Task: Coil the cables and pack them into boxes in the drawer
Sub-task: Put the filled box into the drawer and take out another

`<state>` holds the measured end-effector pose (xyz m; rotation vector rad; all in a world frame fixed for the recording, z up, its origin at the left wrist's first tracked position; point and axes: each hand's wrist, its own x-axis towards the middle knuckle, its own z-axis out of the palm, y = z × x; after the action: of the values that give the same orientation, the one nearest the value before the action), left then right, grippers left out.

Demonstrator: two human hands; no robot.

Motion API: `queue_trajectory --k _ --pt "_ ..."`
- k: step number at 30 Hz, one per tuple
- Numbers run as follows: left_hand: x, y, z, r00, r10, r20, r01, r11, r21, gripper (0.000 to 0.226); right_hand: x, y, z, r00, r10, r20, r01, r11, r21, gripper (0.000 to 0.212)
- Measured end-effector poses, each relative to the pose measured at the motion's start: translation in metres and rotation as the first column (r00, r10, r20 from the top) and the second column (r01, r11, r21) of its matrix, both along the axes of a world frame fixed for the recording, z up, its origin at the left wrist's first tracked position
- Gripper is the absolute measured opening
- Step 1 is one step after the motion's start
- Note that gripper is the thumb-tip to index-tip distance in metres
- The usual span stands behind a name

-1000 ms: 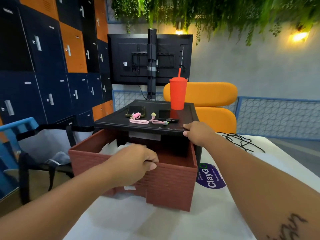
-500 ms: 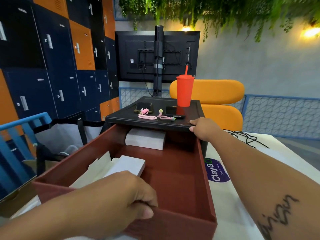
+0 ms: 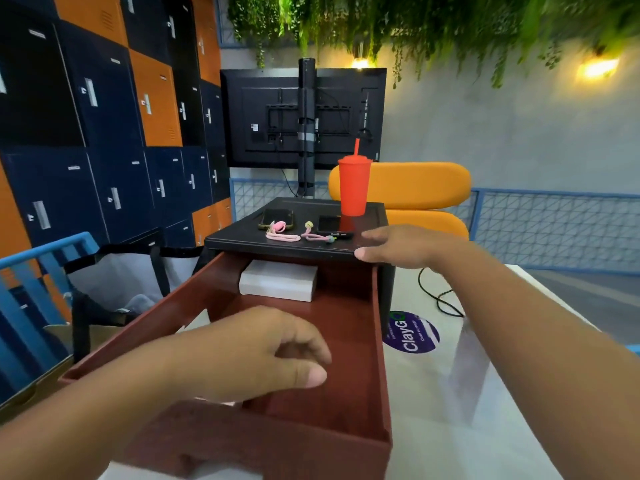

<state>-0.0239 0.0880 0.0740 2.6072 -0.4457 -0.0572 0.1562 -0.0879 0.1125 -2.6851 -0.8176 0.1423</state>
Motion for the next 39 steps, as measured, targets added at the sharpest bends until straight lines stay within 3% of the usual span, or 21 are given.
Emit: queue_trajectory --k 1,5,7,11,15,18,22,27,30,32,35,39 --pt "0.005 -0.003 0.001 1.0 0.016 -0.017 -0.017 0.998 -0.055 0.012 -0.009 -0.016 0.008 1.0 0.01 -0.02 -0.01 0.999 0.033 0.065" --pt "0.031 -0.04 0.009 0.998 -0.009 0.057 0.016 0.992 -0.124 0.03 -0.029 -0.09 0.02 0.997 -0.045 -0.058 0.055 0.983 0.176 0.076" --pt "0.05 -0.065 0.008 0.996 -0.03 0.08 0.042 0.987 -0.152 0.046 -0.03 -0.119 0.012 0.992 -0.067 -0.108 0.091 0.966 0.242 0.093" --pt "0.089 -0.119 0.007 0.994 -0.041 0.097 0.054 0.989 -0.141 0.081 -0.028 -0.152 -0.02 0.975 -0.043 -0.219 0.125 0.918 0.377 0.104" --pt "0.121 -0.168 0.003 0.996 -0.076 0.052 0.079 0.995 -0.057 0.1 -0.033 -0.171 -0.039 0.968 -0.003 -0.252 0.173 0.731 0.66 0.108" --pt "0.137 -0.191 -0.002 0.998 -0.056 -0.028 0.056 0.998 0.026 0.109 -0.035 -0.184 -0.051 0.959 0.033 -0.281 0.201 0.621 0.758 0.116" --pt "0.153 -0.208 -0.006 0.994 -0.046 -0.103 0.057 0.993 0.102 0.104 -0.034 -0.199 -0.065 0.957 0.074 -0.282 0.192 0.567 0.801 0.097" --pt "0.161 -0.205 -0.003 0.994 -0.037 -0.107 0.054 0.986 0.156 0.1 -0.024 -0.208 -0.076 0.946 0.082 -0.314 0.201 0.611 0.766 0.088" --pt "0.161 -0.19 0.007 0.996 -0.042 -0.082 0.044 0.999 0.029 0.089 -0.013 -0.207 -0.079 0.941 0.124 -0.315 0.155 0.668 0.727 0.097" --pt "0.157 -0.176 0.021 0.998 -0.042 -0.04 0.036 0.988 -0.148 0.073 -0.008 -0.202 -0.075 0.935 0.152 -0.319 0.125 0.702 0.702 0.105" --pt "0.145 -0.15 0.044 0.996 -0.089 -0.027 0.067 0.891 -0.448 0.058 -0.005 -0.192 -0.066 0.931 0.191 -0.312 0.067 0.75 0.658 0.118" --pt "0.132 -0.116 0.062 0.989 -0.144 -0.024 0.094 0.752 -0.653 0.06 -0.011 -0.171 -0.044 0.936 0.239 -0.257 -0.03 0.784 0.62 0.117"
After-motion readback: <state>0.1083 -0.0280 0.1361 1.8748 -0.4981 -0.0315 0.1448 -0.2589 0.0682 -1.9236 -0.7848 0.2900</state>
